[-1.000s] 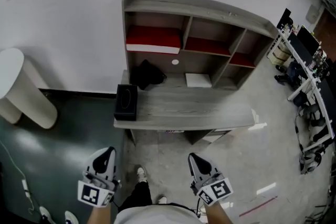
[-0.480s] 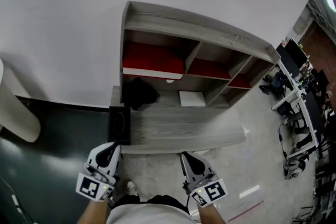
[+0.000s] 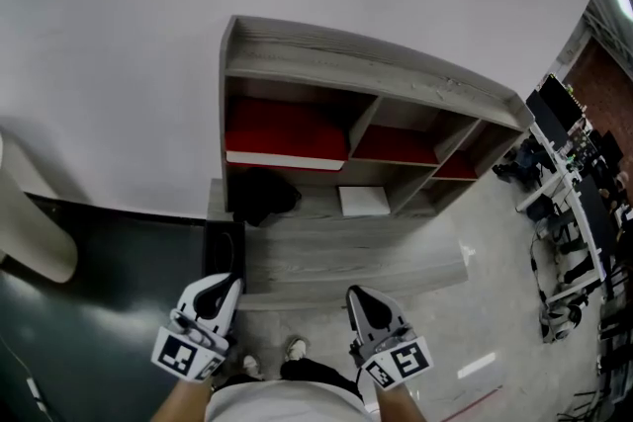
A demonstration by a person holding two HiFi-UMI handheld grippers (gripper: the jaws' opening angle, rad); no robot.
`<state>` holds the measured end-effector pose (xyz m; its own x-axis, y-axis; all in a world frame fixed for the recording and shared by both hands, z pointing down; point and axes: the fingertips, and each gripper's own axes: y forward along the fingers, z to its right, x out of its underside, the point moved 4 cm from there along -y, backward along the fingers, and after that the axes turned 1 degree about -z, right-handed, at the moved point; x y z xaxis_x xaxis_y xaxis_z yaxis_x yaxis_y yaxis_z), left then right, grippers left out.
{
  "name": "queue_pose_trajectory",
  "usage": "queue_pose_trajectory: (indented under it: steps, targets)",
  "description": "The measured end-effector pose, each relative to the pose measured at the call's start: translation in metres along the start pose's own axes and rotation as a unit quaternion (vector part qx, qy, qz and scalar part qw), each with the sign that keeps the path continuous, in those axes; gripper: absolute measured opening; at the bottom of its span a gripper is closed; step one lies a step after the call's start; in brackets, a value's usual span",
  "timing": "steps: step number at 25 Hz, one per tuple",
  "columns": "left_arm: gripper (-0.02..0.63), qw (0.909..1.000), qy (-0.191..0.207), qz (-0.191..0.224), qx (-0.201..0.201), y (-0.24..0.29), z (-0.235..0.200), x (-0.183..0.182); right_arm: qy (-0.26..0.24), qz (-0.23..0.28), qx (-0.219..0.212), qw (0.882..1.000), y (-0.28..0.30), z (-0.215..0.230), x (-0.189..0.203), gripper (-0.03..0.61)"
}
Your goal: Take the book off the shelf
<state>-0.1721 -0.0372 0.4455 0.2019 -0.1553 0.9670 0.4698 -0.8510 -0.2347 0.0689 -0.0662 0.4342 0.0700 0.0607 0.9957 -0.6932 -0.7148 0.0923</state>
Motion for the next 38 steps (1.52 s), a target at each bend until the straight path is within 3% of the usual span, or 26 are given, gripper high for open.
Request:
queue_pose_trajectory:
  steps: [7, 10, 14, 17, 19, 22, 25, 31, 36, 38]
  targets:
    - [0.018, 0.9985, 0.01, 0.037, -0.04, 0.032, -0.012, -0.02, 0.005, 0.025, -0.035, 0.999, 0.028, 0.045, -0.011, 0.023]
    - [0.018, 0.9964, -0.031, 0.047, -0.064, 0.044, -0.023, -0.017, 0.013, 0.035, -0.048, 0.998, 0.033, 0.059, -0.015, 0.023]
    - [0.02, 0.9875, -0.128, 0.061, -0.07, 0.058, -0.033, -0.003, 0.024, 0.036, -0.05, 0.998, 0.03, 0.079, -0.014, 0.023]
    - [0.055, 0.9756, -0.198, 0.075, -0.059, 0.073, -0.037, 0.009, 0.031, 0.031, -0.048, 0.998, 0.028, 0.093, -0.009, 0.023]
    - [0.123, 0.9707, -0.217, 0.079, -0.065, 0.081, -0.039, 0.014, 0.035, 0.028, -0.049, 0.998, 0.028, 0.098, -0.005, 0.023]
    - [0.155, 0.9615, -0.25, 0.087, -0.073, 0.093, -0.045, 0.021, 0.039, 0.024, -0.053, 0.998, 0.026, 0.103, 0.0, 0.023]
    - [0.23, 0.9492, -0.289, 0.099, -0.074, 0.113, -0.055, 0.026, 0.041, 0.023, -0.055, 0.997, 0.026, 0.107, 0.003, 0.023]
    - [0.321, 0.9235, -0.353, 0.12, -0.091, 0.152, -0.086, 0.035, 0.042, 0.024, -0.057, 0.997, 0.027, 0.108, 0.002, 0.023]
    - [0.399, 0.8917, -0.427, 0.123, -0.085, 0.179, -0.103, 0.05, 0.043, 0.023, -0.046, 0.998, 0.024, 0.108, 0.002, 0.023]
    - [0.407, 0.8836, -0.443, 0.126, -0.082, 0.187, -0.108, 0.054, 0.042, 0.023, -0.04, 0.998, 0.024, 0.108, 0.001, 0.023]
